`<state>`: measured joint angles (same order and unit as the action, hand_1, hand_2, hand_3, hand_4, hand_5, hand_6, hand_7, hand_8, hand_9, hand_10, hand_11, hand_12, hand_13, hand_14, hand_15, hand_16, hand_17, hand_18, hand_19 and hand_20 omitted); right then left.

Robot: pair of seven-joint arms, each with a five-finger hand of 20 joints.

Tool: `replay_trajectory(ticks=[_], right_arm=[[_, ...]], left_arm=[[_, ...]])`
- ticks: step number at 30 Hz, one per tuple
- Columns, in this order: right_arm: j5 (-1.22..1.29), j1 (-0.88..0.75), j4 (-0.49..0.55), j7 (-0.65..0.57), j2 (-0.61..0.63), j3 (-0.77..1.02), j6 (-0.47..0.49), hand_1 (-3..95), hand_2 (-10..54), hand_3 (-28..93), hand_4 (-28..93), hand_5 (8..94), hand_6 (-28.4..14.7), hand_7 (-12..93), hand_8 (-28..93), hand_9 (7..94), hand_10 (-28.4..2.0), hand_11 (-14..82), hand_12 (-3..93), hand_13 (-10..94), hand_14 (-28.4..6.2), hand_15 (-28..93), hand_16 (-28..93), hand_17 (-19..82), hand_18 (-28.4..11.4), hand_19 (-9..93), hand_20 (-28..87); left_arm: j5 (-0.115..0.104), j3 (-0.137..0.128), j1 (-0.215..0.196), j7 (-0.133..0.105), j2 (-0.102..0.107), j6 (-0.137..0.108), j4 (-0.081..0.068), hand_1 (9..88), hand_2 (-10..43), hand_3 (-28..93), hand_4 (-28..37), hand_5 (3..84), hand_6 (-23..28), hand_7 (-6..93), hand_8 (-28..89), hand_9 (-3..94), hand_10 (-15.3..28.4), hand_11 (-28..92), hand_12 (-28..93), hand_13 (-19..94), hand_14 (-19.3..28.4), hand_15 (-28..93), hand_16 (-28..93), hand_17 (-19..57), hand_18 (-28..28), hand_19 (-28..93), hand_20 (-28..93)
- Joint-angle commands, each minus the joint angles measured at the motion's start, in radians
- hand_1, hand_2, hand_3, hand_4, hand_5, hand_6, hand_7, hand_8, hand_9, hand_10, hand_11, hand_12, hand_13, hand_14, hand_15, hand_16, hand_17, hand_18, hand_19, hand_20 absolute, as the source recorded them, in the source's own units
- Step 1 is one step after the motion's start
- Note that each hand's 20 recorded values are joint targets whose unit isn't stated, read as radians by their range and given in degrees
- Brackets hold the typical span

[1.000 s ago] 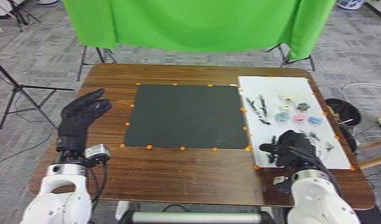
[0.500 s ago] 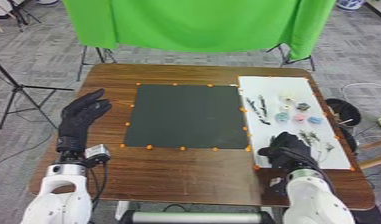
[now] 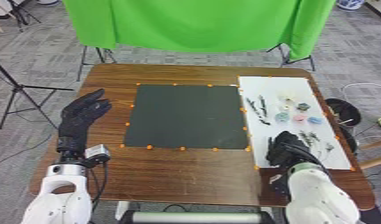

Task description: Arrange flowers

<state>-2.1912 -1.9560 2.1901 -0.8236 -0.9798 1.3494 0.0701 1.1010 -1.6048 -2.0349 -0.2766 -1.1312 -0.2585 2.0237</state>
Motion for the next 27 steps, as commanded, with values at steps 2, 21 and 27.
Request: replay_trajectory(ticks=[2, 21, 27], right_arm=[[-0.055, -0.064, -0.064, 0.006, 0.005, -0.041, -0.027, 58.1, -9.5, 63, 15, 66.5, -5.7, 39, 20, 88.8, -10.7, 16.7, 51.6, 94, -1.6, 47, 33, 75, -1.4, 77, 49], [-0.16, -0.068, -0.08, 0.115, 0.035, -0.055, -0.335, 57.6, -9.5, 63, 22, 68.7, -5.4, 54, 5, 86.0, -12.5, 24.3, 58.7, 92, -1.6, 57, 37, 74, -3.2, 84, 54], [-0.162, -0.054, -0.024, 0.13, 0.045, -0.021, -0.375, 57.5, -9.5, 63, 23, 69.2, -5.5, 54, 4, 86.2, -12.3, 24.5, 59.1, 92, -1.5, 58, 36, 74, -3.4, 86, 53]], left_arm=[[-0.008, -0.002, -0.011, 0.003, -0.01, 0.005, 0.006, 36.8, -8.2, 64, -18.7, 49.2, 2.8, 16.8, -8, 50.5, 13.2, 23, 11, 44, 17.5, 26, -4, 14.6, 16.8, 30, 19], [-0.007, 0.0, -0.008, 0.004, -0.008, 0.005, 0.006, 36.7, -8.3, 64, -18.5, 48.9, 2.8, 16.8, -8, 49.5, 13.1, 23, 11, 44, 17.4, 26, -4, 14.5, 16.7, 30, 19], [-0.006, -0.001, -0.006, 0.005, -0.008, 0.006, 0.005, 36.8, -8.2, 64, -18.6, 48.9, 2.8, 16.8, -8, 49.4, 13.1, 23, 11, 44, 17.4, 26, -4, 14.6, 16.7, 30, 19]])
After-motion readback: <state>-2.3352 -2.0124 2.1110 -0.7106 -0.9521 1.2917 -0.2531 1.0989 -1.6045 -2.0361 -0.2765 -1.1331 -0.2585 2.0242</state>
